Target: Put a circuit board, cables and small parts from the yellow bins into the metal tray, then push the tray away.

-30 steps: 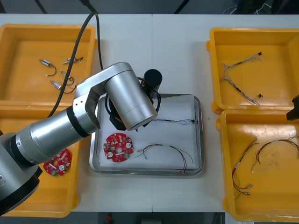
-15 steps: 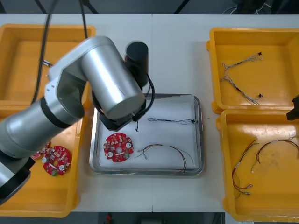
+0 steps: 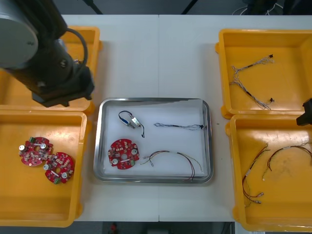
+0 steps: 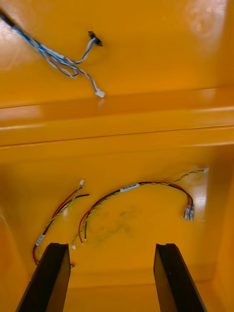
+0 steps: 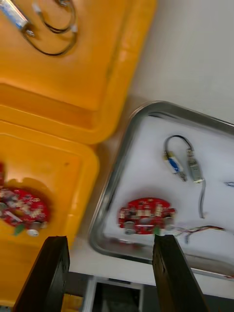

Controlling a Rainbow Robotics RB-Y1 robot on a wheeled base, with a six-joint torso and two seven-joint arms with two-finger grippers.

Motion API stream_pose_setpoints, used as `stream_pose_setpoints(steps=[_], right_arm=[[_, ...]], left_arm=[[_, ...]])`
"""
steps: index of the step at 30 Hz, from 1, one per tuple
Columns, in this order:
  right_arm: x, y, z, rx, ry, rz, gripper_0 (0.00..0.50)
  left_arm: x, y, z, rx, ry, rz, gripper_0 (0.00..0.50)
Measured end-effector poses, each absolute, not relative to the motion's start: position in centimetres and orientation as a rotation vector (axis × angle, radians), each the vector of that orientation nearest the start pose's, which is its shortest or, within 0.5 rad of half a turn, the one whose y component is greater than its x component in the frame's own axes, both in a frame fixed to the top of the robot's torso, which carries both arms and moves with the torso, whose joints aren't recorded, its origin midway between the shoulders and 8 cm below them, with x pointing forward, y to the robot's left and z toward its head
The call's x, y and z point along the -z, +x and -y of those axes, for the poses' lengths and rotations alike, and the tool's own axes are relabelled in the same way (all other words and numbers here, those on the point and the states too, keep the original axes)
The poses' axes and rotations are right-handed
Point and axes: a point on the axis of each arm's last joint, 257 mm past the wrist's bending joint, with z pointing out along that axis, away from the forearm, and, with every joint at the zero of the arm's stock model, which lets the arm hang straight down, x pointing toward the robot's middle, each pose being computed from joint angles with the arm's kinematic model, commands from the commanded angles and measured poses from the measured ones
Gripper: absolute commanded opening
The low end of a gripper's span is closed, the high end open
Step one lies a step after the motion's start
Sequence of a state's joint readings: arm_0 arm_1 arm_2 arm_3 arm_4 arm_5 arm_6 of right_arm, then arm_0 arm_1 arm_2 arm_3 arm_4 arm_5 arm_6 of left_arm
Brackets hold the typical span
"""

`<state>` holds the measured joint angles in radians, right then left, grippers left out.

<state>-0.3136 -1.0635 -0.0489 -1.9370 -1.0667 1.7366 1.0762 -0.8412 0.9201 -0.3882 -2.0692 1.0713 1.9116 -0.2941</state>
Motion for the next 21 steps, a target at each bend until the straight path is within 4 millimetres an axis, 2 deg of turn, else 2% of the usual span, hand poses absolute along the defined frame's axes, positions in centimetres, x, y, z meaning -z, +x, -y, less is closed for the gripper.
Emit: stream_pose_setpoints(steps=[4, 9, 11, 15, 17, 19, 21], right_arm=[[15.7, 40.2, 37.0, -0.020, 0.043, -2.785, 0.500], [15.2, 40.5, 34.2, -0.011, -0.093, -2.774, 0.500], [15.2, 40.5, 32.8, -0.005, -0.178, -2.771, 0.500], [15.3, 40.5, 29.9, -0.007, -0.400, -2.748, 0.500], [15.3, 40.6, 28.8, -0.016, -0.452, -2.736, 0.500], [15.5, 40.8, 27.4, -0.025, -0.529, -2.719, 0.500], [15.7, 41.0, 26.2, -0.005, -0.681, -2.687, 0.500]], left_arm=[[10.2, 41.9, -25.5, 0.065, -0.540, -2.693, 0.500], [10.2, 41.5, -29.9, 0.088, -0.632, -2.662, 0.500], [10.7, 41.1, -31.5, 0.078, -0.583, -2.674, 0.500], [11.8, 40.4, -34.1, 0.042, -0.367, -2.707, 0.500], [12.5, 40.1, -35.1, 0.027, -0.281, -2.716, 0.500], [13.2, 40.1, -35.9, 0.039, -0.259, -2.703, 0.500], [14.1, 39.7, -37.0, 0.047, -0.303, -2.696, 0.500]])
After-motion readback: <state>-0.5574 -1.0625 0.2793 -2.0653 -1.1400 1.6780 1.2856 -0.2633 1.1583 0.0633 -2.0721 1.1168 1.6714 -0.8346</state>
